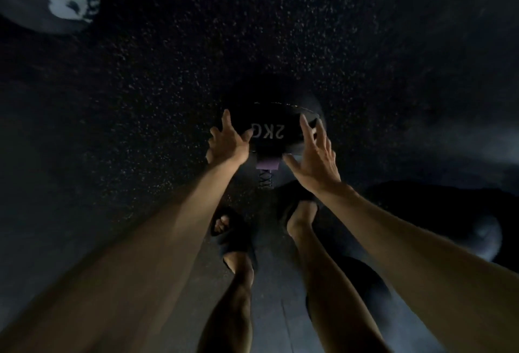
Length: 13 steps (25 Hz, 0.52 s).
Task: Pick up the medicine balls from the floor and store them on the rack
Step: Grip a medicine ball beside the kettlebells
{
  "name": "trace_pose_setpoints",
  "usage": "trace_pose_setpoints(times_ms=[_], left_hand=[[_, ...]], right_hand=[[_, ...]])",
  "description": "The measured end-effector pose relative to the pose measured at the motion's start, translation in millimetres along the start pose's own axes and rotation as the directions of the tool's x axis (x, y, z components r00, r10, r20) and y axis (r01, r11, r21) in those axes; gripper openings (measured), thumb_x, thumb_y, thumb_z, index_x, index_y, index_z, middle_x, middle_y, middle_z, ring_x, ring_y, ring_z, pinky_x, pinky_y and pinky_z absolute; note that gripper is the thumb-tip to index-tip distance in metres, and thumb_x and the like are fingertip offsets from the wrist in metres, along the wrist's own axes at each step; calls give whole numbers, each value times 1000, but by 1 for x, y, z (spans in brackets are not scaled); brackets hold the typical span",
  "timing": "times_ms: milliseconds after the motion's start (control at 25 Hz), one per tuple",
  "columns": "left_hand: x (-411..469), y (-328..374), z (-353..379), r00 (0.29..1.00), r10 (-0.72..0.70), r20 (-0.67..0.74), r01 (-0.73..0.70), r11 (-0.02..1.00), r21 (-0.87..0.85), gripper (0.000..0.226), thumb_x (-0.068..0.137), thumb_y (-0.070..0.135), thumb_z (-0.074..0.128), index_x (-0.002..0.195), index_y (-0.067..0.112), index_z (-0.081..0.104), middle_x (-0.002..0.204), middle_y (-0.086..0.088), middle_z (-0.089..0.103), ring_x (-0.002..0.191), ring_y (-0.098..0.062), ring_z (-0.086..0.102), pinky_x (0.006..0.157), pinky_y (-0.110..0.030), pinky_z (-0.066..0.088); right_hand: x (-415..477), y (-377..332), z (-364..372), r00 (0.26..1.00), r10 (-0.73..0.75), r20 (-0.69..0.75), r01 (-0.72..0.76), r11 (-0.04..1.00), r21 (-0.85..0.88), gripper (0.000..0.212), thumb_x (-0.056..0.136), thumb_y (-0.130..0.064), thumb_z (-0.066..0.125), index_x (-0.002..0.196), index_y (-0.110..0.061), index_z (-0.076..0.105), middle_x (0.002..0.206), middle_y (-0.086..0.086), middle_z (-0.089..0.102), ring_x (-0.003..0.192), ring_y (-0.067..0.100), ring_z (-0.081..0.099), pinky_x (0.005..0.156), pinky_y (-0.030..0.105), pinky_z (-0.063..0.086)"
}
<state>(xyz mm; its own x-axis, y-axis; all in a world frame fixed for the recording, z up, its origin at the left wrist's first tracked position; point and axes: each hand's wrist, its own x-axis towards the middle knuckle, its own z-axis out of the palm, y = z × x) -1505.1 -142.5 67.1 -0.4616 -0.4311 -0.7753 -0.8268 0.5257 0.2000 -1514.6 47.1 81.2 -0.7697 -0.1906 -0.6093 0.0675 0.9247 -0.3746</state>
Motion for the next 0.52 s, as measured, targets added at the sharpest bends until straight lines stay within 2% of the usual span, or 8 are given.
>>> trace_pose_setpoints(times_ms=[120, 200, 280, 400, 520], left_hand=[[-2, -3, -4, 989, 0, -150, -23, 989, -148, 64, 101, 41, 48, 156, 24, 21, 146, -19, 39, 129, -39, 46, 100, -51, 41], [-12, -10, -3, 957, 123, -264, -156, 982, -107, 63, 101, 38, 49, 155, 20, 22, 145, -18, 38, 128, -35, 45, 101, -51, 45], [-21, -20, -1, 915, 217, -339, -242, 970, -32, 68, 100, 44, 50, 156, 21, 20, 151, -19, 31, 134, -34, 41, 104, -52, 44], [-29, -22, 0, 946, 195, -257, -210, 977, -29, 85, 92, 64, 51, 158, 37, 5, 162, -19, 13, 146, -37, 25, 110, -56, 36], [-11, -4, -6, 982, 87, -166, -104, 990, -96, 97, 86, 68, 57, 154, 48, -10, 165, -20, 3, 148, -44, 18, 108, -62, 35]], right_hand=[[24, -16, -9, 997, -63, 37, 63, 998, -14, 94, 93, -56, 60, 160, -37, -3, 168, 14, -3, 153, 39, 7, 119, 60, 22], [48, -33, -21, 998, -59, 29, 60, 998, -32, 91, 93, -58, 59, 160, -40, -1, 168, 14, 0, 152, 38, 7, 121, 58, 20], [75, -55, -31, 997, -46, 54, 50, 997, -64, 87, 94, -58, 57, 160, -41, 3, 169, 14, 1, 151, 40, 9, 121, 56, 19], [118, -93, -48, 982, -137, 132, 152, 982, -110, 81, 96, -50, 57, 161, -36, 11, 169, 12, 6, 151, 41, 15, 121, 50, 21], [146, -121, -59, 943, -276, 188, 280, 960, 3, 76, 97, -37, 59, 161, -29, 18, 168, 4, 19, 153, 30, 20, 123, 46, 23]])
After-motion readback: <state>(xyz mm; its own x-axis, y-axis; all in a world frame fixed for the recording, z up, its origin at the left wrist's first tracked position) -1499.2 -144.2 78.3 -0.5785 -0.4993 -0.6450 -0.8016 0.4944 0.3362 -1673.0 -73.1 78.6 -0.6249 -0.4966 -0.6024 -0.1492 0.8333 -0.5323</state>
